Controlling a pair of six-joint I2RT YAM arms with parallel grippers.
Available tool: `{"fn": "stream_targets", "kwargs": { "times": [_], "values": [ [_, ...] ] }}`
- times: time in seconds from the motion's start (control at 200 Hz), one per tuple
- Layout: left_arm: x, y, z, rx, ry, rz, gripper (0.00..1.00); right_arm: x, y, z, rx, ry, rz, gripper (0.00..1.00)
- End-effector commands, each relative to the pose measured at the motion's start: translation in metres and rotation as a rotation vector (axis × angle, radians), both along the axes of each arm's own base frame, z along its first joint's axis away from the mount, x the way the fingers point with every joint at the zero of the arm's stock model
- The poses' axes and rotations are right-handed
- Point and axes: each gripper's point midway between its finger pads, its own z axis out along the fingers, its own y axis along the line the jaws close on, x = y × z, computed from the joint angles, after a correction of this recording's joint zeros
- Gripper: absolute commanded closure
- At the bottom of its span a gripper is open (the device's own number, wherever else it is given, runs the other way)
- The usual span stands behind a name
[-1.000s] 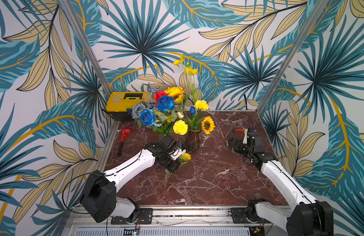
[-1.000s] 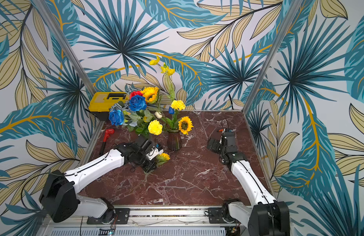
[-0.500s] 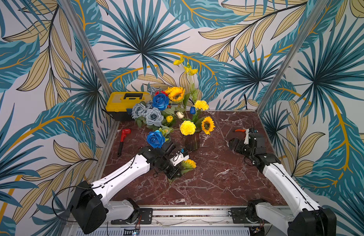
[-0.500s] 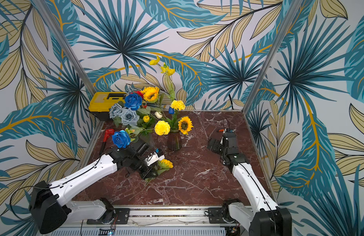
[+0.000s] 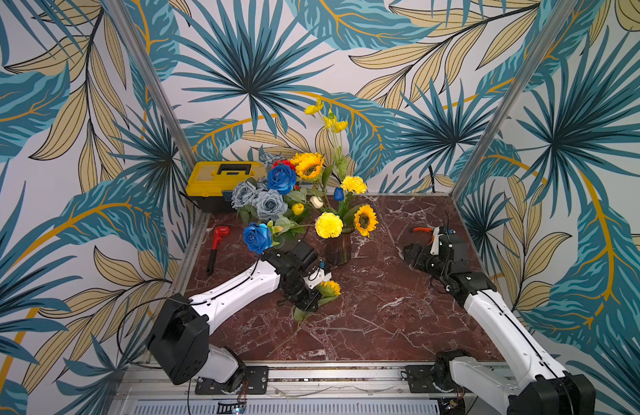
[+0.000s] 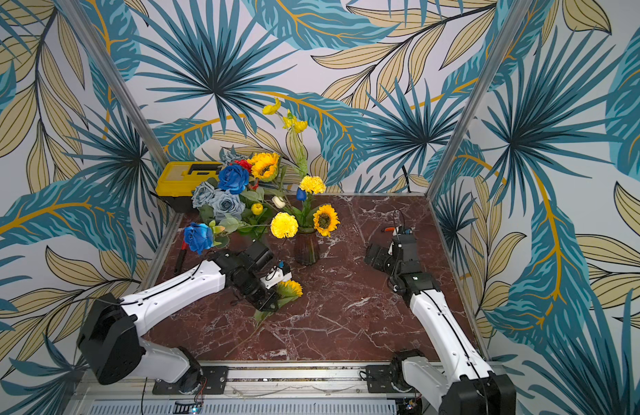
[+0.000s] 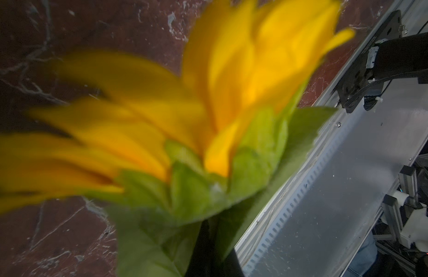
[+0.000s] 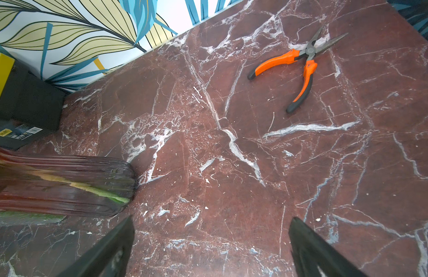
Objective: Pick out yellow flowers from the vase
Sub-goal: Pick up the flower at the center of the board.
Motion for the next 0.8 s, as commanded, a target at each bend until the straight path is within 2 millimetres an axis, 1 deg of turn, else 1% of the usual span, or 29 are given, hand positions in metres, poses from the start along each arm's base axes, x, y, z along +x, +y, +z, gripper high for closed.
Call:
{"fn": "stream_targets", "kwargs": {
  "times": [0.0, 0.17, 0.315, 0.421, 0.546, 0.651, 0.741, 0.796],
  "values": [
    [-0.014, -0.002, 0.004, 0.023, 0.087, -0.018, 1.00, -0.007, -0.001, -0.007, -0.009, 0.024, -0.007, 0.01],
    [-0.037, -0.015, 0.014, -0.022, 0.106, -0.110, 1.00, -0.007, -0.001, -0.009, -0.001, 0.023, -0.010, 0.01],
    [-0.060, -0.026, 0.030, -0.089, 0.113, -0.202, 1.00, -0.006, 0.001, -0.011, 0.010, 0.026, -0.009, 0.01],
    [-0.076, -0.032, 0.043, -0.144, 0.111, -0.253, 1.00, -0.006, 0.000, -0.008, 0.009, 0.022, -0.013, 0.01],
    [-0.091, -0.041, 0.066, -0.226, 0.084, -0.323, 1.00, -0.007, -0.001, -0.008, 0.005, 0.016, -0.018, 0.01],
    [-0.100, -0.054, 0.093, -0.312, 0.044, -0.395, 1.00, -0.006, 0.000, -0.008, 0.011, 0.018, -0.020, 0.01],
    [-0.100, -0.067, 0.120, -0.379, -0.048, -0.464, 1.00, -0.006, 0.000, -0.008, 0.010, 0.015, -0.021, 0.01],
    [-0.097, -0.077, 0.139, -0.426, -0.105, -0.495, 1.00, -0.006, 0.000, -0.006, 0.007, 0.011, -0.021, 0.01]
  ]
}}
